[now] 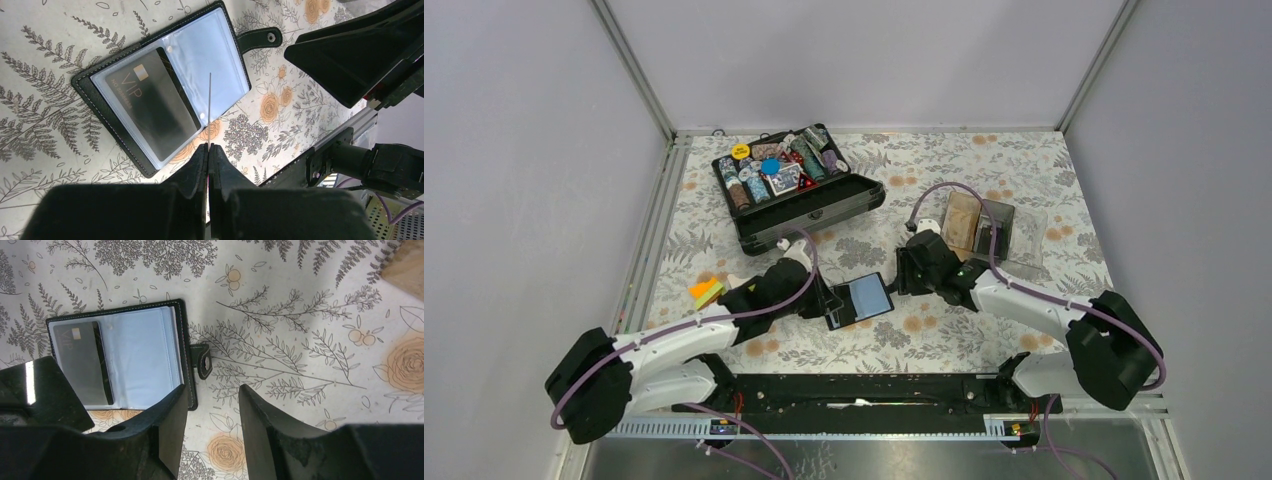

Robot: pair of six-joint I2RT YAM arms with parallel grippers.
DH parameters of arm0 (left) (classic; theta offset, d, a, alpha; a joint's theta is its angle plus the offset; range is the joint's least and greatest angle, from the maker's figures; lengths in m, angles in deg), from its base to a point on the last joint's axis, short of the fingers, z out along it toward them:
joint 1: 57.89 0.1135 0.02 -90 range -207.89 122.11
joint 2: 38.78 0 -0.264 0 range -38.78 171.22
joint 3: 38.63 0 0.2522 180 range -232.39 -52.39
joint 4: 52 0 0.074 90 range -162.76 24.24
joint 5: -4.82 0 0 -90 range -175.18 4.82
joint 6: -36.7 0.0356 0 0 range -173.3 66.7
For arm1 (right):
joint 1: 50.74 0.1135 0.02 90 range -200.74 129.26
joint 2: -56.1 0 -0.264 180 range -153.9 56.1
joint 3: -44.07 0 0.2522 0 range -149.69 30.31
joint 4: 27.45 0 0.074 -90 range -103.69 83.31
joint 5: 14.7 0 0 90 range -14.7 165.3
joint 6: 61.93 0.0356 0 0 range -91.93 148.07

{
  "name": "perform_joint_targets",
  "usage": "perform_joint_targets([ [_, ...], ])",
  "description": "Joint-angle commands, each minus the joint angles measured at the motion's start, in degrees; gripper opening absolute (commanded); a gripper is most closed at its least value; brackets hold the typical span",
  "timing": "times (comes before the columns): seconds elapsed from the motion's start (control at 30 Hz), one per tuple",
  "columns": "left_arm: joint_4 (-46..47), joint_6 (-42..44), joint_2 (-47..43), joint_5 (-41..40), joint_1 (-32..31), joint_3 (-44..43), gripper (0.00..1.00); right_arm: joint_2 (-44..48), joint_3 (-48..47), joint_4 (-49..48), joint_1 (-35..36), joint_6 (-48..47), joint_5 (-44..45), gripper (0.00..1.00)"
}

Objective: Put the credit cards into the card holder
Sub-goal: Insert the credit card into the card holder.

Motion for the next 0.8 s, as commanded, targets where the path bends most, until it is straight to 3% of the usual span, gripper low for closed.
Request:
perform_joint_targets([
  [0.0,8.26,0.15,2.03,2.75,0.75,0.93,0.00,-2.26,-2.13,-4.05,0.30,-2.72,0.95,0.49],
  [0.23,7.40,0.46,1.91,0.99,1.21,1.47,0.00,-6.57,-3.19,-9.25,0.32,-5.05,-2.08,0.46],
  [0.33,7.53,0.65,1.26,0.89,1.21,2.07,0.00,-8.12,-3.54,-11.12,0.32,-6.51,-1.93,0.33],
  [0.4,7.70,1.12,1.22,1.47,1.23,2.19,0.00,-9.35,-4.84,-9.39,0.32,-6.93,-1.42,0.17],
  [0.5,8.55,2.63,1.16,3.27,1.21,2.47,0.00,-9.33,-5.23,-5.97,0.33,-6.80,-1.93,0.00],
  [0.77,9.40,4.48,-1.17,7.53,1.08,3.53,0.00,-1.77,-3.35,6.11,0.46,-4.61,-2.40,0.00],
])
